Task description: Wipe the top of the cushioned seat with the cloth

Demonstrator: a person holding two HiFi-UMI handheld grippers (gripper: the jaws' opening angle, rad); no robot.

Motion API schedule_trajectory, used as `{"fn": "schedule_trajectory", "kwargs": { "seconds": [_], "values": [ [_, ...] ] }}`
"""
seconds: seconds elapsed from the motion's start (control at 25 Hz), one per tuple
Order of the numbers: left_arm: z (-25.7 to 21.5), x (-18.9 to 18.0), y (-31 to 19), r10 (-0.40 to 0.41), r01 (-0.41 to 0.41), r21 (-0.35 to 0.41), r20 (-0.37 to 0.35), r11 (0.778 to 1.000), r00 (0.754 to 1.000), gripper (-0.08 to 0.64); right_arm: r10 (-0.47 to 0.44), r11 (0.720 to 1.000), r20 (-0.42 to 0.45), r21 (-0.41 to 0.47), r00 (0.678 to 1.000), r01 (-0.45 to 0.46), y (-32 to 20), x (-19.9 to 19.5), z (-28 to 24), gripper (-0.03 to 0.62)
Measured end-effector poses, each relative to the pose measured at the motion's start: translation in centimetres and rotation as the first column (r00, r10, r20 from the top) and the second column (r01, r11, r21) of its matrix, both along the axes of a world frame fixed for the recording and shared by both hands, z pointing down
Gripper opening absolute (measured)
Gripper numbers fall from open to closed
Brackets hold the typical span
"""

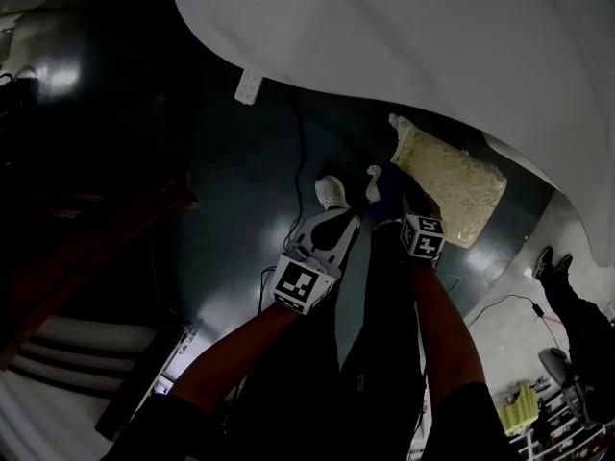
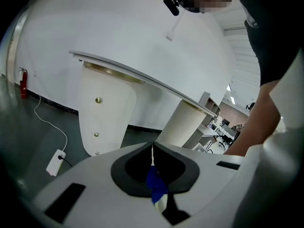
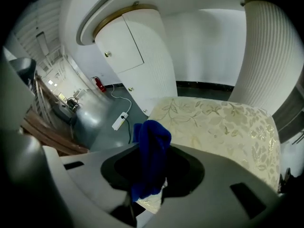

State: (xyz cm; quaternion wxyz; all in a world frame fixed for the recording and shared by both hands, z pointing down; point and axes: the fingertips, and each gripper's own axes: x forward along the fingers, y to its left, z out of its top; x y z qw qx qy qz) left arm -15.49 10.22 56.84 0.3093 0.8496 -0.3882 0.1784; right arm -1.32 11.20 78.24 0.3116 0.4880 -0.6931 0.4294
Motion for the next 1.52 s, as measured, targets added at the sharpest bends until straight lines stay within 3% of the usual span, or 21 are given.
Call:
{"fn": "schedule_trajectory", "kwargs": {
  "seconds": [0.08, 0.44, 0.64, 0.76, 1.24, 1.52],
  "values": [
    [0.1, 0.5, -0.1, -0.004, 0.004, 0.001, -0.003, 1.000, 1.000, 0.020, -0.029, 1.000, -0.008, 0.006, 1.000, 0.029, 0.4, 0.0, 0.2, 0.118],
    [0.4, 2.6, -0.3, 0.001, -0.001, 0.005, 0.031, 1.000, 1.000, 0.020, 0.001, 1.000, -0.004, 0.002, 1.000, -0.001, 0.9, 0.3, 1.0, 0.118],
    [0.8, 3.2, -0.6, -0.052, 0.052, -0.006, 0.016, 0.999, 0.999, 0.020, 0.036, 0.999, -0.003, -0.016, 0.999, -0.036, 1.4, 1.5, 0.8, 0.118],
    [0.9, 3.8, -0.7, -0.033, 0.033, 0.002, 0.044, 0.999, 0.998, 0.020, 0.062, 0.998, 0.010, -0.030, 0.998, -0.061, 1.4, 1.9, 0.8, 0.118],
    [1.6, 6.8, -0.3, -0.042, 0.043, -0.025, 0.049, 0.999, 0.998, 0.020, 0.020, 1.000, 0.004, -0.008, 1.000, -0.020, 1.8, 4.2, 0.5, 0.121],
    [1.4, 9.2, 0.3, -0.003, 0.004, -0.011, 0.048, 1.000, 0.999, 0.020, 0.052, 0.998, 0.009, -0.022, 0.999, -0.052, 2.8, 6.3, 1.3, 0.123]
  ]
}}
